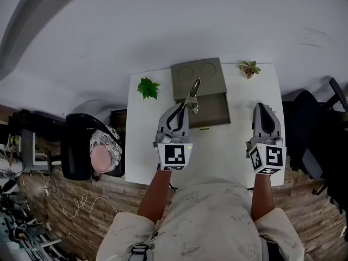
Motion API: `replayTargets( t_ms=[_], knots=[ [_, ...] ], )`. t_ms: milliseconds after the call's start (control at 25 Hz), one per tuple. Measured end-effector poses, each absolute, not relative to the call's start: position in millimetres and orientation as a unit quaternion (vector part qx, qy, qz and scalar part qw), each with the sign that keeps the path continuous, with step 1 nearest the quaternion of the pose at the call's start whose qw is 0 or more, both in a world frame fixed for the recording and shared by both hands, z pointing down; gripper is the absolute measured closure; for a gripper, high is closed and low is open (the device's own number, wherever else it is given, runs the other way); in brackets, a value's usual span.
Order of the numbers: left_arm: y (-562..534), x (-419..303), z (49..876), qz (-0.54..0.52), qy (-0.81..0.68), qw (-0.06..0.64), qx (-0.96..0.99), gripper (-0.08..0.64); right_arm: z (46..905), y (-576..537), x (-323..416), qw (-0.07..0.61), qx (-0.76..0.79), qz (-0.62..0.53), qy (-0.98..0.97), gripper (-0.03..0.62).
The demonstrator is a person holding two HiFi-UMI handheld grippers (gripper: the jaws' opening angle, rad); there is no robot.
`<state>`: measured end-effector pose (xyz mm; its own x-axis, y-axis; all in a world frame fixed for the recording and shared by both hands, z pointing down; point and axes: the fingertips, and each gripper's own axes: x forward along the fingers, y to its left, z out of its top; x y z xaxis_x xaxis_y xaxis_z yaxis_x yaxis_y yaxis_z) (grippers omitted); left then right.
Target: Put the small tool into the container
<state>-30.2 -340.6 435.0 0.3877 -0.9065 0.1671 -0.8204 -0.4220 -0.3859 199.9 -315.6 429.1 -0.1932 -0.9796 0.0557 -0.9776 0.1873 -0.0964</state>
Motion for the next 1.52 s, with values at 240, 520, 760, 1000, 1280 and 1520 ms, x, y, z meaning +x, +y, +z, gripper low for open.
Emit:
replayTargets(
  t_ms=[240,520,760,1000,1280,1520],
  knots=[
    [-341.2,-31.4,446.7,-0.209,0.514,0.132,-0.822,0.554,432.7,-316.3,197.9,0.008,-0.634,-0.059,0.771,0.575],
    [-341.2,-29.8,453.2,-0.231,0.503,0.146,-0.820,0.554,434.7,-315.5,194.9,0.006,-0.633,-0.060,0.772,0.575],
    [-341.0,-29.4,461.9,-0.253,0.497,0.158,-0.815,0.554,438.0,-315.5,192.5,0.005,-0.631,-0.063,0.773,0.575],
    [-341.0,-28.3,475.4,-0.282,0.486,0.161,-0.811,0.554,440.0,-316.1,190.6,0.004,-0.629,-0.065,0.775,0.575],
    [-337.9,-24.4,493.0,-0.315,0.471,0.166,-0.807,0.554,443.3,-315.6,190.2,0.003,-0.627,-0.068,0.776,0.575],
    [-337.5,-21.2,502.8,-0.338,0.457,0.172,-0.805,0.554,444.5,-315.4,188.9,0.002,-0.624,-0.069,0.778,0.575]
  ],
)
